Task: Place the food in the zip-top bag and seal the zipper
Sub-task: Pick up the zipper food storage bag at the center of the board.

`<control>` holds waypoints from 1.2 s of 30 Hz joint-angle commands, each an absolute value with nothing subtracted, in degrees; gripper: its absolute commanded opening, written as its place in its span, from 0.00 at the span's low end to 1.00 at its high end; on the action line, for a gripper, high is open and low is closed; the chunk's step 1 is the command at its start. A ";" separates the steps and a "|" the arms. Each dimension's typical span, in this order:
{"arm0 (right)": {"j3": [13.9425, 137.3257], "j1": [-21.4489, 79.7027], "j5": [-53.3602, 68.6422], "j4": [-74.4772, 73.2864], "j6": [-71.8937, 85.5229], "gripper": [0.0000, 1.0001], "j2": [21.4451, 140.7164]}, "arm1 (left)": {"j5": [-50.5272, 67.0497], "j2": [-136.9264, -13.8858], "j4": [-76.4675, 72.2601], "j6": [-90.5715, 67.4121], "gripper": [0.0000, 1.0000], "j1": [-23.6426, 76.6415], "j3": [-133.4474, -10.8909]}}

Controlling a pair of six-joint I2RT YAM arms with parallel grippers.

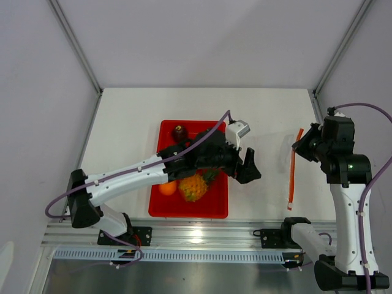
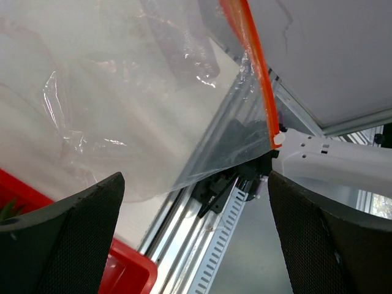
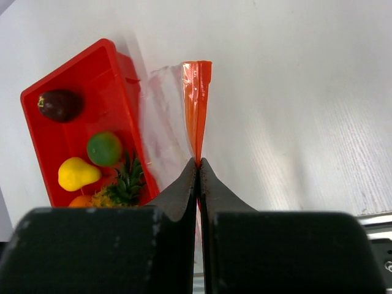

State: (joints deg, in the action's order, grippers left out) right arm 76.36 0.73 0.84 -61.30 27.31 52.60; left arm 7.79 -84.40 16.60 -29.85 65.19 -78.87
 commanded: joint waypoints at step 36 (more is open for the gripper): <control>68.47 11.87 -5.98 -59.24 39.99 0.00 49.57 | 3.68 -100.72 10.20 -39.20 0.63 71.46 -85.00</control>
State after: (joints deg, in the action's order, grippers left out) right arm 68.82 11.57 -5.17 -60.60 40.45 50.50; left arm -1.10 -104.20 14.35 -37.95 72.31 -89.47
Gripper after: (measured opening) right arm 0.006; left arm 0.687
